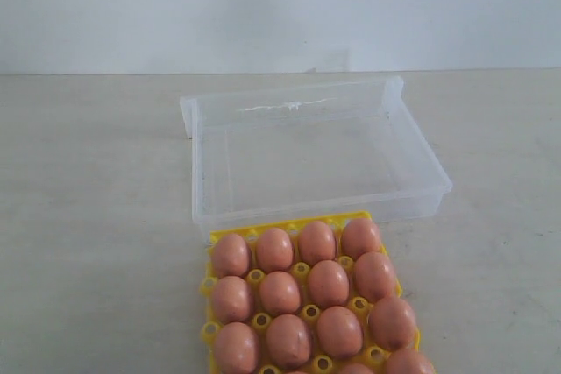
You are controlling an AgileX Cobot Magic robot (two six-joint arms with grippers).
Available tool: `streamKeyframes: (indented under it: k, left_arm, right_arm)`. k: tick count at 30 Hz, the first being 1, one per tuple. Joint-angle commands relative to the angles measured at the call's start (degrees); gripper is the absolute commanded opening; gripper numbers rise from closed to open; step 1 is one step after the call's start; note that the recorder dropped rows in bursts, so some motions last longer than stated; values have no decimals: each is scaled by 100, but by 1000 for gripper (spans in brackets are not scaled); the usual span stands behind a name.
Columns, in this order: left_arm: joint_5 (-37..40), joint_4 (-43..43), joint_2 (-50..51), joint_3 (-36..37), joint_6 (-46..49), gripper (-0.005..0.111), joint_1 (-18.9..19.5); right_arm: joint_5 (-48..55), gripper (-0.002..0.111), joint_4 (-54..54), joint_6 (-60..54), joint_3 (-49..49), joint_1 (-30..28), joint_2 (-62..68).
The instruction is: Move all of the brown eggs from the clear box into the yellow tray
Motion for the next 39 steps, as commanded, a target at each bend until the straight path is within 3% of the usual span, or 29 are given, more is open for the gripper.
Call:
streamKeyframes:
  k: [1,39]
  left_arm:
    - [1,21,-13,23,-1,4,-20]
    - [-1,21,-13,23,-1,4,-44]
  right_arm:
    - [7,0,-17,-32,-1,27,-21]
    - [-101,0,54,-21,-1,27,-21]
